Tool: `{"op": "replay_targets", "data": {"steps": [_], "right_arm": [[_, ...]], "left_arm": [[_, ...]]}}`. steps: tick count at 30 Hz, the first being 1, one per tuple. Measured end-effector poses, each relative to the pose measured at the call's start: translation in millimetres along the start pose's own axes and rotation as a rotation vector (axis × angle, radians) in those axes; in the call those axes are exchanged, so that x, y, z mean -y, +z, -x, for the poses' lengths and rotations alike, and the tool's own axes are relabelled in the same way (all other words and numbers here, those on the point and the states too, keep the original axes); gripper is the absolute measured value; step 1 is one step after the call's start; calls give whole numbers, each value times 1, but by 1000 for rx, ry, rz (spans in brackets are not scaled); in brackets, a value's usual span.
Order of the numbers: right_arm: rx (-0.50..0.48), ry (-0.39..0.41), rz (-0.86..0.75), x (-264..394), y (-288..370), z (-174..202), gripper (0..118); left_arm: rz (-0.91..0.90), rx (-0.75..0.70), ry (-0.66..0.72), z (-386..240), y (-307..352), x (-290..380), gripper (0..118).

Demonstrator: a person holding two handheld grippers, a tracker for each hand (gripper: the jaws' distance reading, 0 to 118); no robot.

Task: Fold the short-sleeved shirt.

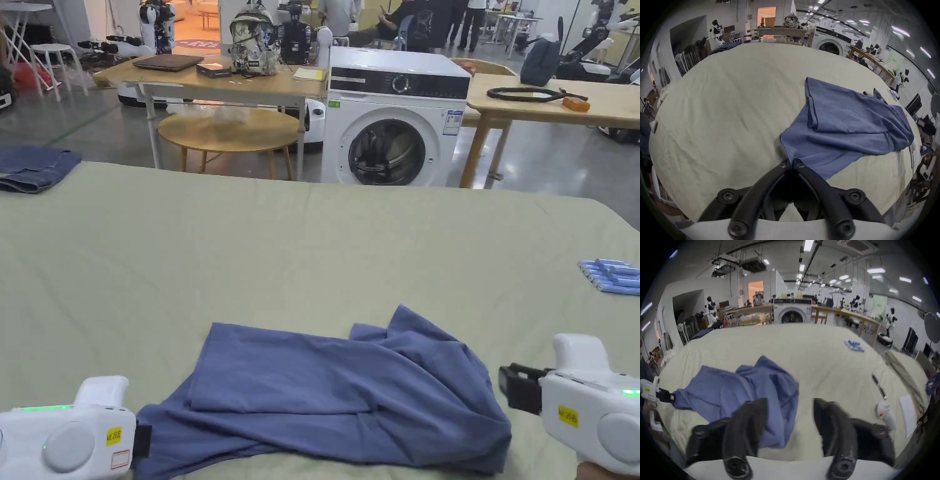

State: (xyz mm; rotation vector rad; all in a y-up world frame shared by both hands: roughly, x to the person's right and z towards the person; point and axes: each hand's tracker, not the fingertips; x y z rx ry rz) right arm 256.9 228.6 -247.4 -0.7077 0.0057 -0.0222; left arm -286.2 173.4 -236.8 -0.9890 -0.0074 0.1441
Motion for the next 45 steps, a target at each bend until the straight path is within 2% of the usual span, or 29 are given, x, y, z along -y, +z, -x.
{"op": "replay_targets", "data": {"steps": [2, 5, 9, 10, 11, 12, 15, 20, 23, 31, 45], "right_arm": [[-22, -27, 54, 10, -10, -1, 71], [-14, -6, 116, 29, -30, 7, 71], [-56, -27, 250, 51, -52, 18, 69], [-61, -22, 263, 56, -57, 20, 59], [-62, -19, 255, 61, -60, 21, 40], [-62, -24, 253, 66, -62, 22, 14], [-49, -49, 220, 69, -60, 23, 6], [-31, -13, 161, 68, -52, 26, 4], [-12, -21, 59, 57, -38, 24, 4], [18, 23, -147, -19, 9, 35, 4], [8, 8, -368, -184, 46, 53, 4]], "left_arm": [[-2, 1, -5, 3, -7, -1, 0], [5, -1, -7, 4, -10, 2, 0], [26, 6, -1, 6, -12, 10, 0], [30, 7, 2, 7, -12, 13, 0], [33, 8, 5, 8, -13, 14, 0], [34, 10, 10, 9, -13, 16, 0], [32, 17, 18, 9, -10, 19, 0], [-29, 19, 22, 12, -6, 12, 0], [-117, 31, 41, 14, 4, -1, 0], [-333, 42, -3, 8, 63, -78, 0], [-604, 18, -29, 9, 170, -236, 0]]}}
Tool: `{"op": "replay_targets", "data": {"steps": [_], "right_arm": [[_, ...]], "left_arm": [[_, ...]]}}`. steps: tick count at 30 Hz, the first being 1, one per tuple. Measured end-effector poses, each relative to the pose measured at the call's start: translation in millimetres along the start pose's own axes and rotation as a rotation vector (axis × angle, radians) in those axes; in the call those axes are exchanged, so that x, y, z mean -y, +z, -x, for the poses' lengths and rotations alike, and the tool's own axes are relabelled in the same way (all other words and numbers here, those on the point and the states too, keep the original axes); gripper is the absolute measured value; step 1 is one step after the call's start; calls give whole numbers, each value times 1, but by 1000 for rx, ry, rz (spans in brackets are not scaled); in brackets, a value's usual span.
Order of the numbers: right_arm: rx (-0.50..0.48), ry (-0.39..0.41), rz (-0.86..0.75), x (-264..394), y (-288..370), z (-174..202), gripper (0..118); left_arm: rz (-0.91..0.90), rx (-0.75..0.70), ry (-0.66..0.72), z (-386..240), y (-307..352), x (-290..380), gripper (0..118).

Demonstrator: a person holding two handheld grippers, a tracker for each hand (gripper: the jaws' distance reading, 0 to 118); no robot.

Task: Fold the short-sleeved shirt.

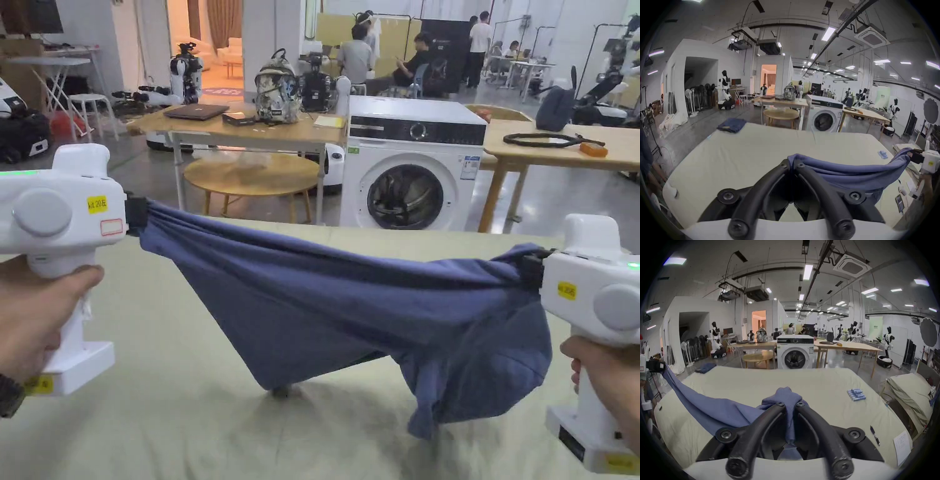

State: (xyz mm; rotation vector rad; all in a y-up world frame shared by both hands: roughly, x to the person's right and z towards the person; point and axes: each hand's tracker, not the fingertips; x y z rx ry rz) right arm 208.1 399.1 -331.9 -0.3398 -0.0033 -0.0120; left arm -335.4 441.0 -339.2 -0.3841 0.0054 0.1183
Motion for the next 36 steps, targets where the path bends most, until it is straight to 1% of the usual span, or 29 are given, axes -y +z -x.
{"op": "replay_targets", "data": {"steps": [4, 6, 11, 14, 17, 19, 21, 23, 26, 28, 33, 35, 36], "right_arm": [[1, -27, -34, -39, -15, 1, 4], [5, -9, -54, -58, -22, 4, 4], [0, -19, -98, -103, -44, 7, 4], [-8, 2, -111, -118, -57, 11, 4], [7, 49, -104, -114, -64, 18, 4], [17, 74, -94, -104, -79, 20, 4], [22, 75, -69, -88, -88, 20, 4], [25, 77, -23, -69, -98, 21, 4], [33, 102, 25, -31, -103, 21, 4], [38, 126, 69, -3, -95, 24, 4], [35, 151, 144, 74, -81, 20, 4], [24, 164, 177, 100, -60, 22, 4], [26, 168, 183, 114, -50, 23, 4]], "left_arm": [[-36, -19, -1, -2, -13, -42, 0], [-49, -29, -6, -3, -20, -57, 0], [-53, -60, -38, 1, -45, -91, 0], [-57, -74, -33, 5, -52, -94, 0], [-56, -85, -38, 6, -60, -89, 0], [-47, -95, -47, 7, -66, -79, 0], [-26, -101, -50, 10, -75, -64, 0], [7, -101, -43, 13, -83, -45, 0], [50, -101, -40, 13, -89, -8, 0], [96, -98, -38, 18, -86, 25, 0], [146, -90, -20, 35, -72, 111, 0], [175, -87, -5, 39, -58, 142, 0], [187, -84, 7, 38, -38, 157, 0]]}}
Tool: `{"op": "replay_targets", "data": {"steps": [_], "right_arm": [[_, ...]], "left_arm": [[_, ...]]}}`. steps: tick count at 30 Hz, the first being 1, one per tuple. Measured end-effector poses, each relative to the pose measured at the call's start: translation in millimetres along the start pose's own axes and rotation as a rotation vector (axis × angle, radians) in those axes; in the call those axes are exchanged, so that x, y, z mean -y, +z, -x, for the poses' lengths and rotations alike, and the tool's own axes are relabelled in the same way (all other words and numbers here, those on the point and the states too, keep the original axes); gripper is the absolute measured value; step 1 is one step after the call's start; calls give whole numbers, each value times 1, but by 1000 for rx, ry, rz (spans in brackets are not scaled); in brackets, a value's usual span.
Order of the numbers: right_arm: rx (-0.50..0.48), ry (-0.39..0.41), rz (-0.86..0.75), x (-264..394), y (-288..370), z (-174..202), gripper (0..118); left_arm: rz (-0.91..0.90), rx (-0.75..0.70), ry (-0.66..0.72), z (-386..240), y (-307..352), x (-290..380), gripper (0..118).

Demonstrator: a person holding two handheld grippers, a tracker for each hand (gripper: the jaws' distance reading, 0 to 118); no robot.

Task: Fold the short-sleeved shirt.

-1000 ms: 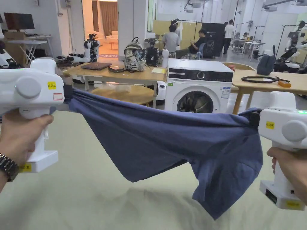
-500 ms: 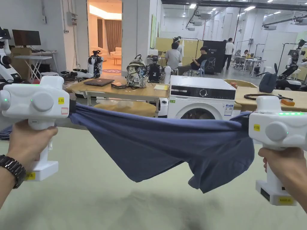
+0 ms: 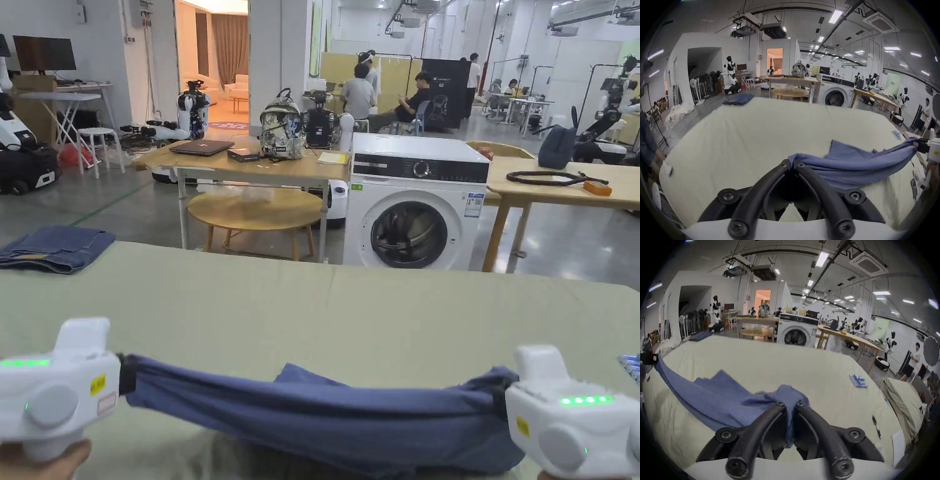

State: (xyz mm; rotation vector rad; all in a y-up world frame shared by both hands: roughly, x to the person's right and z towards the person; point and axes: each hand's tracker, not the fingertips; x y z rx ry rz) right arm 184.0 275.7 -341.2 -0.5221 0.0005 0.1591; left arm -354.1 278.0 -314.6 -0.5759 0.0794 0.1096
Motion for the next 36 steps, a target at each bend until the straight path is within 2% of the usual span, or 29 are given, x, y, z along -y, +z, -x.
{"op": "replay_targets", "data": {"steps": [8, 13, 17, 18, 19, 20, 21, 22, 24, 29, 31, 32, 33, 34, 35, 36], "right_arm": [[-12, -68, 135, 89, 54, 8, 4], [-2, -44, 185, 126, 68, 19, 4], [-5, -23, 202, 141, 68, 27, 6], [-4, -19, 199, 142, 70, 29, 9], [3, -11, 191, 143, 71, 28, 18], [15, -6, 177, 141, 74, 30, 32], [18, -9, 151, 139, 80, 30, 56], [12, -20, 115, 136, 85, 31, 69], [7, -34, 49, 124, 100, 33, 72], [-4, -87, -98, 116, 101, 37, 72], [15, -101, -158, 107, 107, 45, 69], [18, -105, -181, 104, 108, 48, 58], [16, -114, -210, 101, 111, 51, 31], [19, -117, -236, 97, 112, 55, 9], [25, -120, -252, 95, 114, 57, 2], [40, -117, -266, 92, 115, 60, 0]], "left_arm": [[135, 12, 24, 11, 44, 123, 0], [230, 3, 8, 14, 44, 174, 0], [266, 21, 30, 17, 38, 187, 0], [259, 18, 41, 17, 39, 188, 1], [251, 16, 52, 17, 40, 187, 8], [242, 14, 59, 17, 42, 185, 19], [221, 20, 68, 16, 46, 183, 31], [192, 34, 77, 16, 50, 181, 32], [129, 55, 92, 12, 60, 174, 38], [-26, 96, 49, -23, 81, 146, 38], [-91, 70, 7, -39, 83, 136, 38], [-118, 69, -14, -48, 84, 130, 37], [-144, 65, -35, -57, 85, 125, 30], [-172, 61, -53, -66, 87, 121, 17], [-203, 59, -76, -74, 89, 118, 4], [-222, 41, -99, -80, 86, 116, 0]]}}
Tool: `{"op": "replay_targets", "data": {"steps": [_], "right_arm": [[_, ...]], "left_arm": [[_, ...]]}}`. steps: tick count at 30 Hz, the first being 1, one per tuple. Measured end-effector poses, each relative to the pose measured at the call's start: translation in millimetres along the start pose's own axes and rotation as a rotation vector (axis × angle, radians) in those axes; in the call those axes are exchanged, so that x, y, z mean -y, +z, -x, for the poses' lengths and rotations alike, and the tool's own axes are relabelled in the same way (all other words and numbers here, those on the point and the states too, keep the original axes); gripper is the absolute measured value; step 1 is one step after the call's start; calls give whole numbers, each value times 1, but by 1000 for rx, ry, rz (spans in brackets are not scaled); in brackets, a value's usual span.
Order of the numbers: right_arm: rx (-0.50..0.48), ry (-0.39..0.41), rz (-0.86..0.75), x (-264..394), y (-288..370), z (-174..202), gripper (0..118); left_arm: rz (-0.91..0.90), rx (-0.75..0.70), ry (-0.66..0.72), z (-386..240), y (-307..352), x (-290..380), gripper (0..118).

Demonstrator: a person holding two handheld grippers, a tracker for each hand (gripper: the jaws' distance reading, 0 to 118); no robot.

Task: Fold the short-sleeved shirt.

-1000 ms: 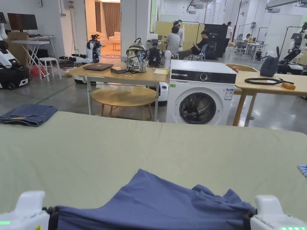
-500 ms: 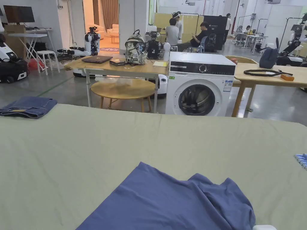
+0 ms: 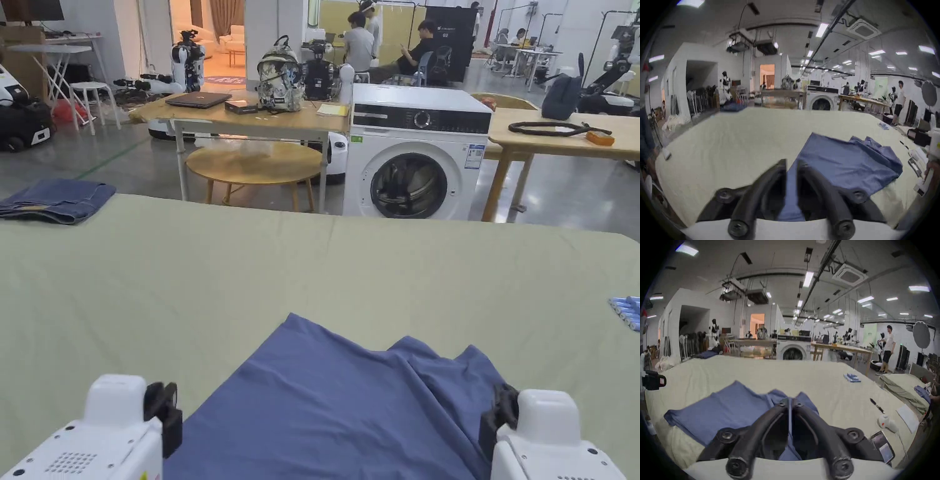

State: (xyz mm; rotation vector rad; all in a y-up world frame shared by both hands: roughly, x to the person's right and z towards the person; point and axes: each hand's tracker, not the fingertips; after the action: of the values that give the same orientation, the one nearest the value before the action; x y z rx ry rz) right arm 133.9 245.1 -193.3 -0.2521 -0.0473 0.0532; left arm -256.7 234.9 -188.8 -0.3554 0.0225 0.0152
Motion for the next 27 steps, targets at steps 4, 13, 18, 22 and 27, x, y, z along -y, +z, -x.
{"op": "replay_targets", "data": {"steps": [4, 13, 18, 22, 27], "right_arm": [[-16, -18, -25, -6, -1, 10, 0], [-84, -59, 110, 6, -25, 14, 0], [-78, -54, 162, 13, -41, 2, 0], [-58, -55, 198, 11, -53, -11, 0], [-20, -52, 238, 18, -68, -30, 0]], "left_arm": [[-9, 0, -20, -22, -2, -11, 0], [235, 130, 59, -27, -77, -23, 0], [387, 239, 67, -16, -187, -55, 0], [510, 302, 32, -28, -269, -82, 0], [587, 318, 43, -48, -355, -97, 55]]}}
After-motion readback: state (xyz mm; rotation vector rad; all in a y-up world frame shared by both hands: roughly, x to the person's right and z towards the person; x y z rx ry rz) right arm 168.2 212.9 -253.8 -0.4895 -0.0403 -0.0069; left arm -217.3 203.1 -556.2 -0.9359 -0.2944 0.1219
